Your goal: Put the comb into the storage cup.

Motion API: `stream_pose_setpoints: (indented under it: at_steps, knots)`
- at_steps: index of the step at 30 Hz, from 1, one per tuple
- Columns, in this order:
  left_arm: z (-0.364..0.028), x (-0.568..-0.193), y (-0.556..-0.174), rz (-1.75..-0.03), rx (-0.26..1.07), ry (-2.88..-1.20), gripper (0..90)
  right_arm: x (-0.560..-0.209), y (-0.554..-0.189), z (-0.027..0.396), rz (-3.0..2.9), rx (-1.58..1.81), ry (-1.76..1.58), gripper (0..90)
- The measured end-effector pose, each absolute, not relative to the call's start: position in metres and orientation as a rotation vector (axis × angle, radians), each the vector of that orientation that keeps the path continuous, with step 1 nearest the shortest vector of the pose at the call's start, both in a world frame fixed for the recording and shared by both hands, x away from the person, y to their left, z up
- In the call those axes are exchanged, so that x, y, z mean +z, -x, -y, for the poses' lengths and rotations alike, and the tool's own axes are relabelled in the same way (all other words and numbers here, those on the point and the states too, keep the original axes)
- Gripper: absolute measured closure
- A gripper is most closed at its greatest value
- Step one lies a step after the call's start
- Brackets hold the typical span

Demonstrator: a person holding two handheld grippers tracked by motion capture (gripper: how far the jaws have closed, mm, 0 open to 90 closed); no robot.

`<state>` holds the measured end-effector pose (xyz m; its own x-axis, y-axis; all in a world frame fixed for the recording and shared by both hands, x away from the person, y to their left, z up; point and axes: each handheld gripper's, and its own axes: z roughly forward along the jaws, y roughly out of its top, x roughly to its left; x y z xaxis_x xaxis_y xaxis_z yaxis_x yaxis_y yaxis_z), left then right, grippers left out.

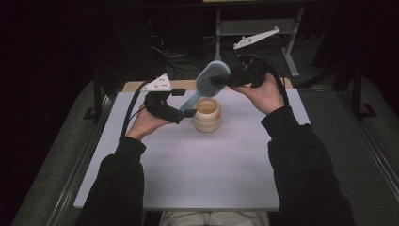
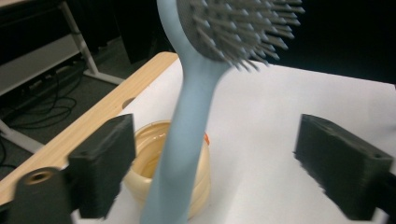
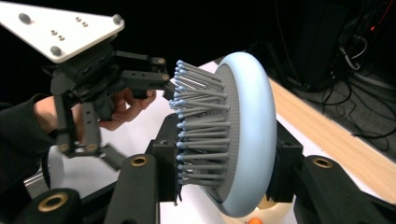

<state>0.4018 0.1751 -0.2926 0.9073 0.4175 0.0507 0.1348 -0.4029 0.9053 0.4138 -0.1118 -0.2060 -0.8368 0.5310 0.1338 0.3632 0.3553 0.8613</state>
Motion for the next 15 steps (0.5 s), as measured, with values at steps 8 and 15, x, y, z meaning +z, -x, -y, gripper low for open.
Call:
stream_pose_setpoints:
  at_steps: [8, 15]
  knots:
    - [-0.199, -0.287, -0.398, -0.449, 0.371, -1.929, 0.0, -0.196, -0.423, 0.121, -2.392, 1.485, -0.853, 55.8]
    - [-0.216, -0.290, -0.398, -0.483, 0.385, -1.891, 0.0, -0.195, -0.431, 0.123, -2.376, 1.459, -0.869, 55.6]
